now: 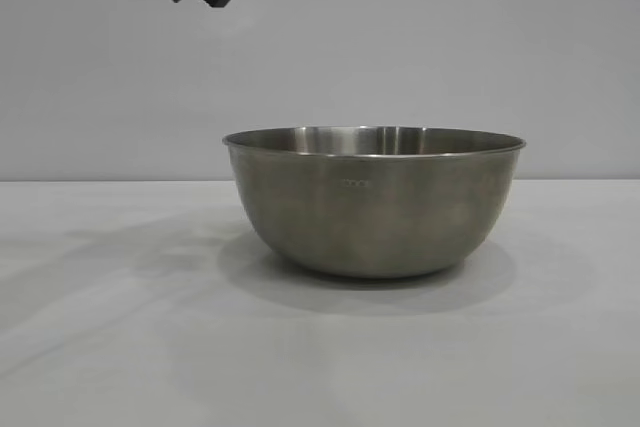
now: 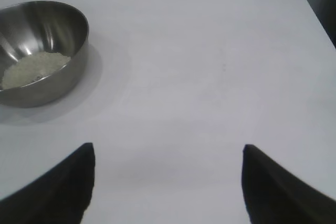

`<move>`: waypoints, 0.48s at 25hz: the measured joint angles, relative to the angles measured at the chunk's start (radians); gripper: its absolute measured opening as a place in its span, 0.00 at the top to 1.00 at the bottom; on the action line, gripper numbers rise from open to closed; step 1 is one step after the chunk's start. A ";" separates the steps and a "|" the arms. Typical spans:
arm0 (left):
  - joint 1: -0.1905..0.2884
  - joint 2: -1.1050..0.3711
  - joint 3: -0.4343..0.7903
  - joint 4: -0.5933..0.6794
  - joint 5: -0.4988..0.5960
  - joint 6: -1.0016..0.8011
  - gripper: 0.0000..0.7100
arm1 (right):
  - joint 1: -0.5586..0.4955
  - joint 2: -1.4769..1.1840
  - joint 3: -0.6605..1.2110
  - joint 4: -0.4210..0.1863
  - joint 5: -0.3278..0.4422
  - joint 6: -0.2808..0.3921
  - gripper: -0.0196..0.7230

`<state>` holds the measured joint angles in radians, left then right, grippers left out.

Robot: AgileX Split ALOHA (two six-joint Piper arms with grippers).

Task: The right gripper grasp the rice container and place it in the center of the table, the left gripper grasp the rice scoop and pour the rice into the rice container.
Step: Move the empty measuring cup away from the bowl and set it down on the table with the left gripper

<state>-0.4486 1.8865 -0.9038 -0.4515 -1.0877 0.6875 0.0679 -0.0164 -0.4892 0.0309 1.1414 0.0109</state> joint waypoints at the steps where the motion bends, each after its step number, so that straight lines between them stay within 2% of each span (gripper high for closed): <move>1: 0.000 0.000 0.013 -0.004 0.004 -0.028 1.00 | 0.000 0.000 0.000 0.000 0.000 0.000 0.26; 12: 0.000 -0.002 0.242 -0.042 -0.015 -0.320 1.00 | 0.000 0.000 0.000 0.000 0.000 0.000 0.26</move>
<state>-0.4486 1.8842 -0.6615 -0.4935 -1.1030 0.3672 0.0679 -0.0164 -0.4892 0.0309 1.1414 0.0109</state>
